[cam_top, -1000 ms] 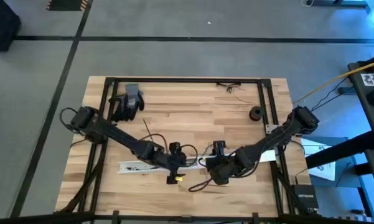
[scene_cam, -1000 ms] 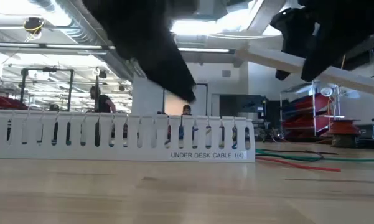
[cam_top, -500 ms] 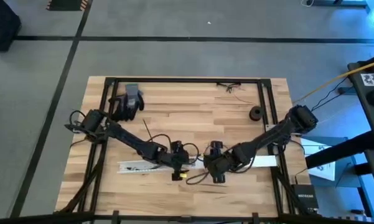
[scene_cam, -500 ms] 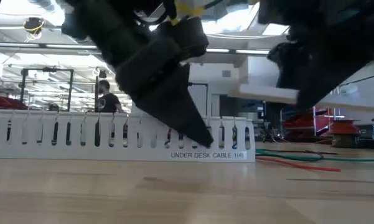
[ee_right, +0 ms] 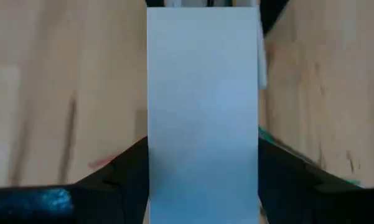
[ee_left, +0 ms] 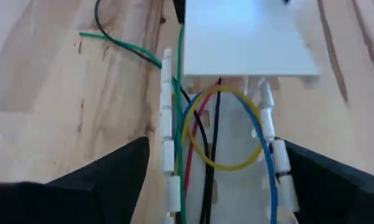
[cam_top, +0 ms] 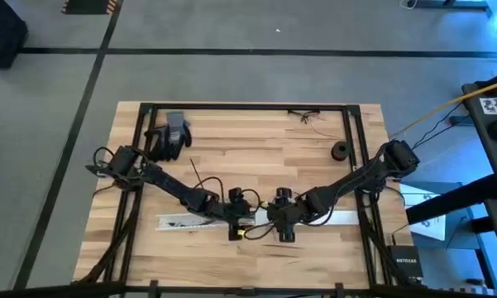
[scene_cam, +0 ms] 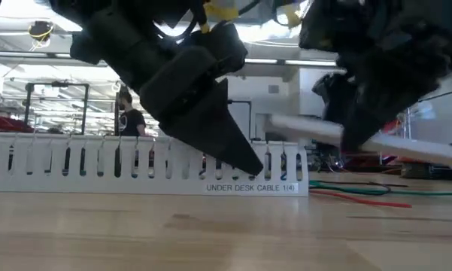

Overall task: Ziptie cables
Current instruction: Close the white cable duct

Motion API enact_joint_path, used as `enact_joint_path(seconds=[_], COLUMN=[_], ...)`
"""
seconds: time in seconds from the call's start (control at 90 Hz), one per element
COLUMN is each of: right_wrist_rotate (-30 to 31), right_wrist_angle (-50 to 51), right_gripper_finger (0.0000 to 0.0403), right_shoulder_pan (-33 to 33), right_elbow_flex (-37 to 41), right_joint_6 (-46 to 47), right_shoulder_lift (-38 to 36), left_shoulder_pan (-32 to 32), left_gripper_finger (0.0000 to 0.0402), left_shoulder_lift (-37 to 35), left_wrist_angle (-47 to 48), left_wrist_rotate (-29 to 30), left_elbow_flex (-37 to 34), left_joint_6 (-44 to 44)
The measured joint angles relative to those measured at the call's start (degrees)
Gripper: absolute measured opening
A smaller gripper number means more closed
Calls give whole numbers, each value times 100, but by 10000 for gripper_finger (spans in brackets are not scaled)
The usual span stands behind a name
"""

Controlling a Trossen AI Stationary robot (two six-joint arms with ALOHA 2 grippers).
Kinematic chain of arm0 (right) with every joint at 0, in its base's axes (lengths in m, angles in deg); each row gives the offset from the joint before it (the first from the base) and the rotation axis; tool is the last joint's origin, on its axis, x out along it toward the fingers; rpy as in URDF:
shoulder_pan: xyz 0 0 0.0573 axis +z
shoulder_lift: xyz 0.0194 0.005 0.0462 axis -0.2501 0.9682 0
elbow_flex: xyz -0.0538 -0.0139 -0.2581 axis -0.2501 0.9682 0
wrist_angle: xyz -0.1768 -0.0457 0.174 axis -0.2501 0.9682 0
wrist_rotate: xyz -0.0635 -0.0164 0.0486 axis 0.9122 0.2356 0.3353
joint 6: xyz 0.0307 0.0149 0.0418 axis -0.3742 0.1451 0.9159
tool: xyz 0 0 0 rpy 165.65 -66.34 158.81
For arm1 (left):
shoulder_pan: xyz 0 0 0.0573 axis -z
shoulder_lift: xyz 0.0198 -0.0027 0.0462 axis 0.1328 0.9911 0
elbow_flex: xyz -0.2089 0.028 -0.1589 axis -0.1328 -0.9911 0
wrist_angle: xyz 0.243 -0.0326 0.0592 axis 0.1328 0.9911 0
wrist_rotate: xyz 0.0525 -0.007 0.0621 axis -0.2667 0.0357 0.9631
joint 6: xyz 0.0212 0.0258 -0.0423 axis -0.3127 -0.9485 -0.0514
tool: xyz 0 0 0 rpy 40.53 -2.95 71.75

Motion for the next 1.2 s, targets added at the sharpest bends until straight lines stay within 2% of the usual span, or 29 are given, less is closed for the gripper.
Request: enact_joint_path(seconds=[0.222, 0.411, 0.533, 0.656, 0.911, 1.111, 1.2], right_wrist_rotate=[323, 619, 589, 241, 108, 219, 448], right_wrist_angle=[14, 584, 581, 436, 300, 168, 230], right_gripper_finger=[230, 230, 230, 230, 230, 230, 230], right_shoulder_pan=[3, 2, -40, -116, -107, -120, -115], right_elbow_flex=[-11, -292, -295, -273, -273, -275, -280], right_joint_6=[-197, -357, -491, -494, -479, -562, -614], right_shoulder_lift=[99, 73, 70, 72, 74, 273, 326], left_shoulder_pan=[-2, -15, -28, -37, -68, -71, -67], left_gripper_finger=[315, 315, 315, 315, 315, 315, 315], left_shoulder_lift=[69, 72, 72, 72, 72, 72, 72], left_wrist_angle=[-54, -66, -105, -103, -101, -121, -119], left_wrist_rotate=[-41, -41, -42, -42, -44, -44, -116], left_elbow_flex=[0, 0, 0, 0, 0, 2, 2], left_joint_6=[-39, -148, -173, -172, -164, -217, -233])
